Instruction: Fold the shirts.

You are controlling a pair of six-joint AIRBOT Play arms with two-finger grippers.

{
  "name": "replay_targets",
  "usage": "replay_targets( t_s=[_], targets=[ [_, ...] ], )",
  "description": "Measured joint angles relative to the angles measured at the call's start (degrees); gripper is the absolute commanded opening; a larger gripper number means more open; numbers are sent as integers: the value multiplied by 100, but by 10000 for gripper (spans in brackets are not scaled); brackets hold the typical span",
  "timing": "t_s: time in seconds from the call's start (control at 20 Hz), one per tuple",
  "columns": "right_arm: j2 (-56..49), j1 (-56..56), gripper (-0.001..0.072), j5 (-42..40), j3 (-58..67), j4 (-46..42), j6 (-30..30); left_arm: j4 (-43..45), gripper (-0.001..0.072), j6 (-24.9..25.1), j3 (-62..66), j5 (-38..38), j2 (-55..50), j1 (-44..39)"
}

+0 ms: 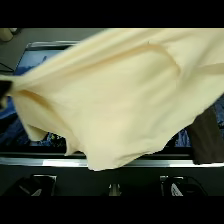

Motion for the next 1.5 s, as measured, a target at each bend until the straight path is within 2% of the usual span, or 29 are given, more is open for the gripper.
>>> replay_targets(
  t_s=[0.15, 0.35, 0.5, 0.65, 0.7, 0.75, 0.8, 0.85, 0.9, 0.95, 1.0, 1.15, 1.2, 1.25, 1.3, 1.4, 1.5],
  targets=[
    [-1001, 0, 18, 291, 2, -26, 0, -474, 26, 9, -1432, 315, -208, 0],
    [-2688, 0, 17, 387, 4, 162, 7, -1204, 26, 26, -2887, 1504, -905, 7],
    [-3821, -2, 18, 323, 7, 415, 162, -1462, 26, 50, -3158, 2271, -1742, 50],
    [-4677, -4, 18, 339, 7, 754, 584, -1585, 27, 63, -2946, 2830, -2680, 127],
    [-4881, -4, 41, 365, 7, 914, 686, -1622, 28, 66, -2824, 2927, -2988, 142],
    [-5075, -4, 201, 400, 7, 1078, 763, -1650, 89, 66, -2699, 3008, -3244, 151],
    [-5224, -2, 368, 415, 7, 1222, 822, -1709, 353, 70, -2568, 3053, -3486, 164],
    [-5318, -2, 391, 426, 9, 1338, 817, -1794, 673, 68, -2422, 3018, -3665, 186],
    [-5368, -7, 428, 426, 24, 1416, 785, -1871, 720, 68, -2243, 2889, -3794, 225],
    [-5370, -31, 556, 439, 48, 1495, 671, -1908, 720, 68, -2017, 2627, -3884, 308],
    [-5327, -76, 568, 516, 63, 1550, 549, -1897, 720, 83, -1775, 2293, -3932, 422],
    [-5066, -273, 528, 1158, 83, 1617, 219, -1794, 720, 332, -1294, 1314, -3746, 887],
    [-4992, -308, 427, 1510, 61, 1628, 63, -1784, 720, 393, -1290, 1054, -3576, 1056],
    [-4913, -321, 373, 1952, -7, 1596, -101, -1759, 705, 448, -1397, 883, -3383, 1200],
    [-4819, -319, 369, 2310, -125, 1543, -216, -1744, 608, 485, -1626, 715, -3141, 1320],
    [-4529, -254, 385, 2758, -529, 1421, -356, -1784, 598, 527, -2339, 601, -2656, 1460],
    [-4188, -55, 516, 2933, -1069, 1381, -468, -1989, 598, 553, -3176, 702, -2249, 1545]
  ],
)
